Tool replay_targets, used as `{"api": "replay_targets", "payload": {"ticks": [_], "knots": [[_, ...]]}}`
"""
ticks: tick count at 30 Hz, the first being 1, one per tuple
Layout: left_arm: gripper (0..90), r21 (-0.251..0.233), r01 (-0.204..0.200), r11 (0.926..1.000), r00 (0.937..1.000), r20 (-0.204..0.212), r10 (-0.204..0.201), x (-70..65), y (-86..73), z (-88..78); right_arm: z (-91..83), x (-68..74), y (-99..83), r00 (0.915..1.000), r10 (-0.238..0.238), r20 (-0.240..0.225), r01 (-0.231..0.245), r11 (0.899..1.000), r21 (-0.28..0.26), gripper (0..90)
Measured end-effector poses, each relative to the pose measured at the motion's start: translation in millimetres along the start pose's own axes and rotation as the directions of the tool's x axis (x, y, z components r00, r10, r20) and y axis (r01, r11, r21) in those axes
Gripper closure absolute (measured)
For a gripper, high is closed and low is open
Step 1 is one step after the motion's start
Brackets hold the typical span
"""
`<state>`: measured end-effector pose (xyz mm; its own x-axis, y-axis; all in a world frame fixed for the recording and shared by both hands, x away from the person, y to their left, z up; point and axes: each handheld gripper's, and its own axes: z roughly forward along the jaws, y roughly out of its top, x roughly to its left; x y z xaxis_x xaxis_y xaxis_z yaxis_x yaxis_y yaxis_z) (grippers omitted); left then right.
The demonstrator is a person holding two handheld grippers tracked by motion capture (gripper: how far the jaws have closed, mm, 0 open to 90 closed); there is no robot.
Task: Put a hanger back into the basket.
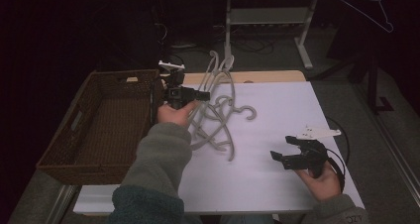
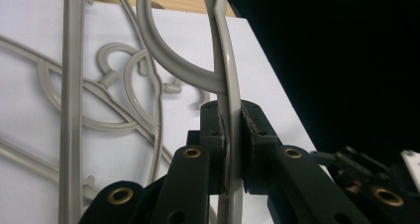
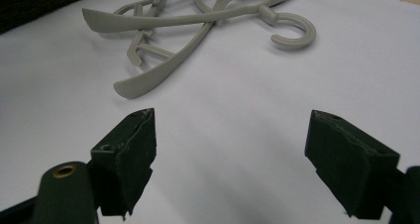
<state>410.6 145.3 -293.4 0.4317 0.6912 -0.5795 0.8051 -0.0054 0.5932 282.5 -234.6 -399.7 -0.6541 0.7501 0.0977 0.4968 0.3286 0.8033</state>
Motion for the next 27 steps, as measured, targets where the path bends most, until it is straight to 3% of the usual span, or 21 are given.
{"api": "replay_targets", "payload": {"ticks": [15, 27], "knots": [[81.8, 0.022, -0.065, 0.9976, 0.9975, 0.028, 0.065, 0.9, 11.6, -46.5, 0.6, 1.2, -0.8, 0.9999, 0.013, 0.001, -0.013, 1.000, 0.006, 18.9], [81.8, 0.023, -0.110, 0.9937, 0.9938, 0.023, 0.109, 14.1, 17.0, -91.2, 1.2, 2.2, -1.6, 1.0000, 0.009, 0.000, -0.009, 1.000, 0.007, 18.9]]}}
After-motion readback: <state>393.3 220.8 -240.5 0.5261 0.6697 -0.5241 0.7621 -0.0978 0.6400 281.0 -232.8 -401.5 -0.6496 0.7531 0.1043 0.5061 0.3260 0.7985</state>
